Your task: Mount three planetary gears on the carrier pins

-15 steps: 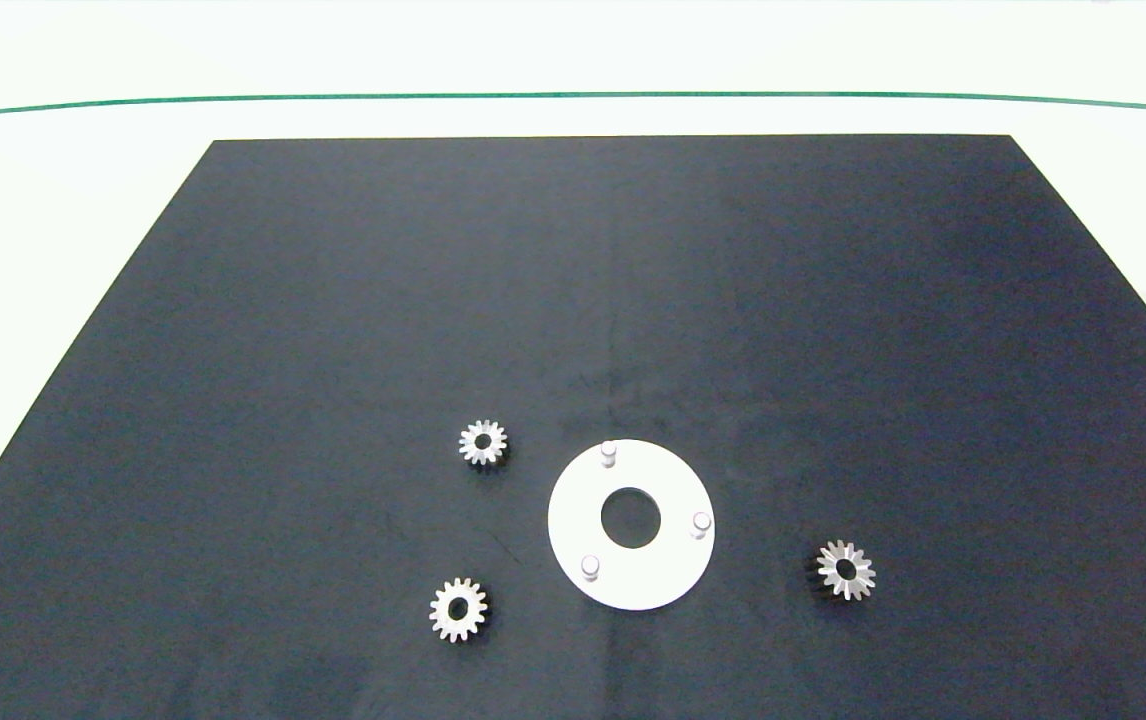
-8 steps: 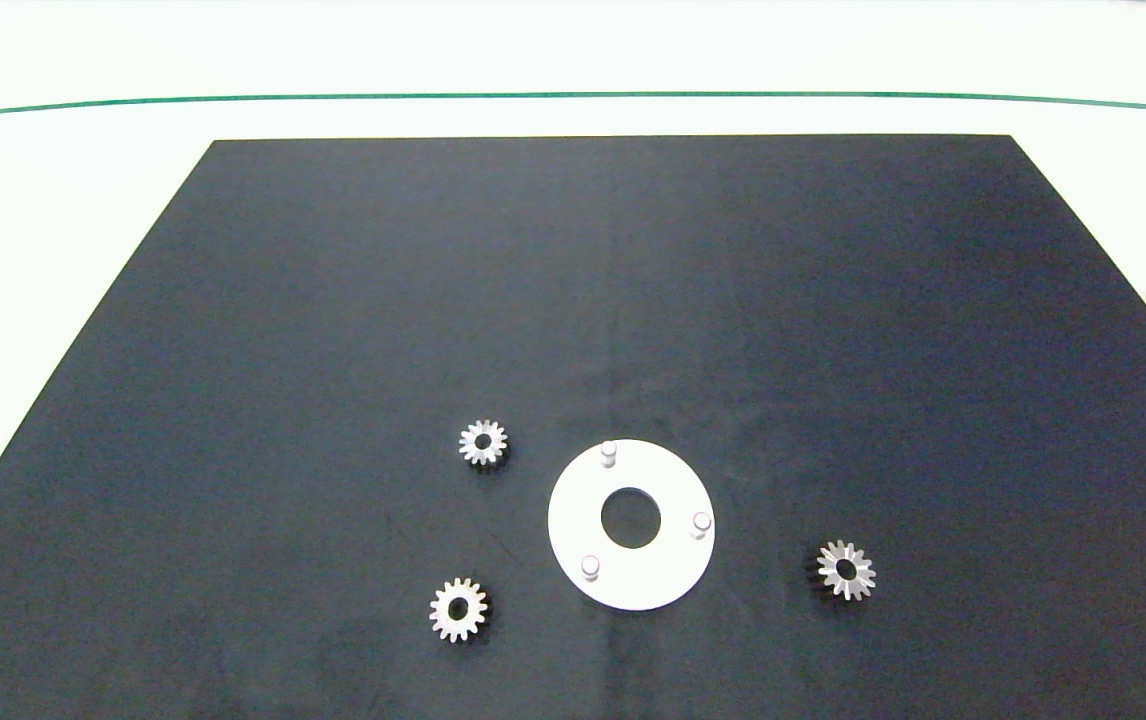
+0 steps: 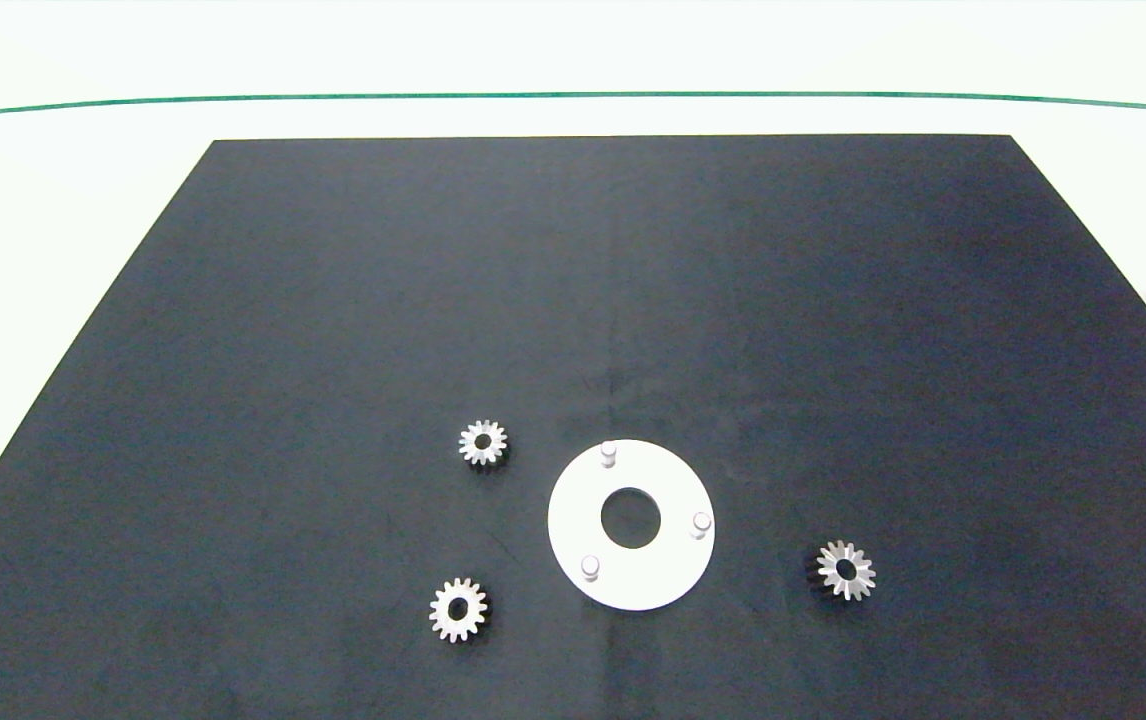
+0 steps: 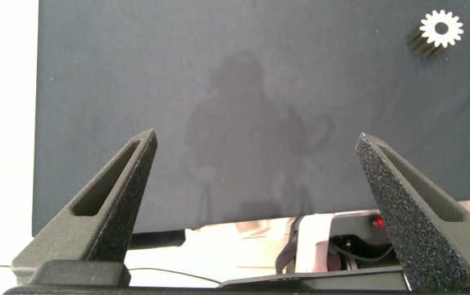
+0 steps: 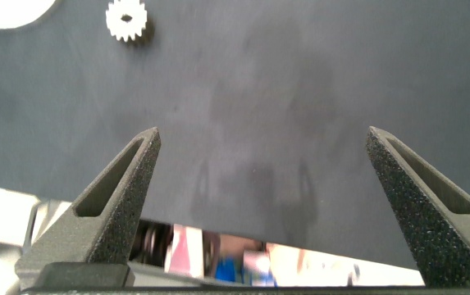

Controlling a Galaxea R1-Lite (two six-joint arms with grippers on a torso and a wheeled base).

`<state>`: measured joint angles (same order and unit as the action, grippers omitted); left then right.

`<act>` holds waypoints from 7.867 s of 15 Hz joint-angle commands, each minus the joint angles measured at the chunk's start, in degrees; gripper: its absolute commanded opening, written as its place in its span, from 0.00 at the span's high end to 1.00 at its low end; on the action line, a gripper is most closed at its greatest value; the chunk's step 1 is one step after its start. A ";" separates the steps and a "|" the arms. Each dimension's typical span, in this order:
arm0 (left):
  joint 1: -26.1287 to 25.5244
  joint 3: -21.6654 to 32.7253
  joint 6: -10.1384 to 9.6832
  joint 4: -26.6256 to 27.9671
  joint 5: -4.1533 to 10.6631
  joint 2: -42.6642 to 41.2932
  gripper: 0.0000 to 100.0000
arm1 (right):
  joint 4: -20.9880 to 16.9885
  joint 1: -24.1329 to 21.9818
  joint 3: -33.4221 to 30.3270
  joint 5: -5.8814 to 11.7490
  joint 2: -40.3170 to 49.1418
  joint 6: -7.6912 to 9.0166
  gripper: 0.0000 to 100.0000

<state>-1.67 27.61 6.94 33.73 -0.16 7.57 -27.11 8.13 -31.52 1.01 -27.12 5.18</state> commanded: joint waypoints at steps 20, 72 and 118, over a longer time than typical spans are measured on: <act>0.09 -0.54 -0.08 0.19 -0.11 1.92 0.00 | 15.07 25.18 -6.88 5.40 -44.51 -2.46 0.00; -0.18 -0.72 0.01 -2.18 -0.54 4.73 0.00 | 28.17 25.71 -9.17 8.48 -60.24 -2.72 0.64; 0.09 -0.19 0.71 -5.08 -1.86 7.37 0.00 | 4.52 39.95 -38.96 17.71 -69.47 -3.95 0.84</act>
<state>-1.57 27.37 7.61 28.49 -2.01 14.69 -22.49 47.90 -70.45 18.60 -95.84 1.18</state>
